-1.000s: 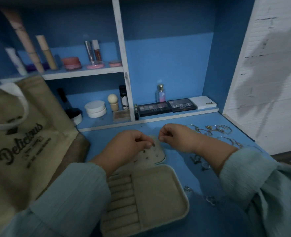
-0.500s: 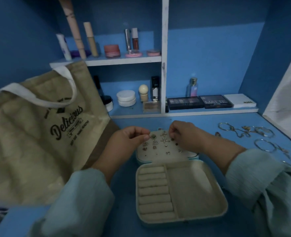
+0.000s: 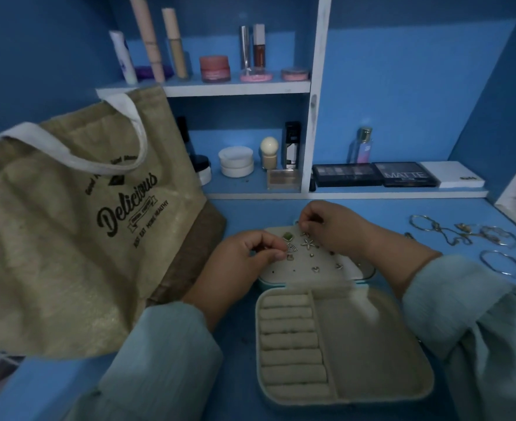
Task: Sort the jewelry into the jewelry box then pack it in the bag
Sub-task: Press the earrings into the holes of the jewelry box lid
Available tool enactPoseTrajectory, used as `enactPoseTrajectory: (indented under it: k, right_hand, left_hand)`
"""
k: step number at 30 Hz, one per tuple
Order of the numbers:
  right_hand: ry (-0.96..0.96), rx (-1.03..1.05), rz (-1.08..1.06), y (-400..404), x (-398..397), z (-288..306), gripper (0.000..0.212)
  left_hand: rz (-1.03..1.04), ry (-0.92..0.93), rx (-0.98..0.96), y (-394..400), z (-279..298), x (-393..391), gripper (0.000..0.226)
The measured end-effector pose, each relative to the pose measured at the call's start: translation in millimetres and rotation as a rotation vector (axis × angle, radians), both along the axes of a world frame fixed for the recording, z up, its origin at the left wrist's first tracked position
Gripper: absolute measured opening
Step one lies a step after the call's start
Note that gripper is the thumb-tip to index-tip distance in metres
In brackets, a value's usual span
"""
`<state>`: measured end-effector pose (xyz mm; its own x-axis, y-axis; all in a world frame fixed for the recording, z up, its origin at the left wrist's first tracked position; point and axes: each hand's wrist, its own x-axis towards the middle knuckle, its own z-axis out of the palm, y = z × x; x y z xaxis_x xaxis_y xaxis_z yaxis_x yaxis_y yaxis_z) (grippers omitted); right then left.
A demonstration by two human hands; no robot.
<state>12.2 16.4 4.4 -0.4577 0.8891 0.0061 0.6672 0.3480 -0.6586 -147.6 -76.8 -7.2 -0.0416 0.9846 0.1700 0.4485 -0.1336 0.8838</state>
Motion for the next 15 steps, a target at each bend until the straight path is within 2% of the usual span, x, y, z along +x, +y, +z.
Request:
enactPoseTrajectory:
  k: [4,7,12,14,15]
  right_hand:
    - [0.006,-0.009,0.004,-0.3,-2.0,1.2,0.021]
    - [-0.001,0.005,0.012,-1.2,-1.9,2.3,0.018]
    - [0.046,0.0,0.007,-2.7,-1.9,7.1,0.017]
    - [0.054,0.006,0.014,-3.5,-1.1,9.5,0.019]
    - [0.059,0.006,0.017,-3.9,-0.6,10.5,0.019]
  left_hand:
    - [-0.057,0.125,0.028,0.0,-0.1,-1.1,0.028]
    - [-0.101,0.184,0.083,1.0,-1.5,-1.4,0.02]
    - [-0.065,0.391,0.169,4.2,-9.6,-0.8,0.017]
    - [-0.05,0.435,0.182,2.8,-8.8,1.2,0.029]
    - [-0.046,0.439,0.19,2.4,-7.3,2.8,0.023]
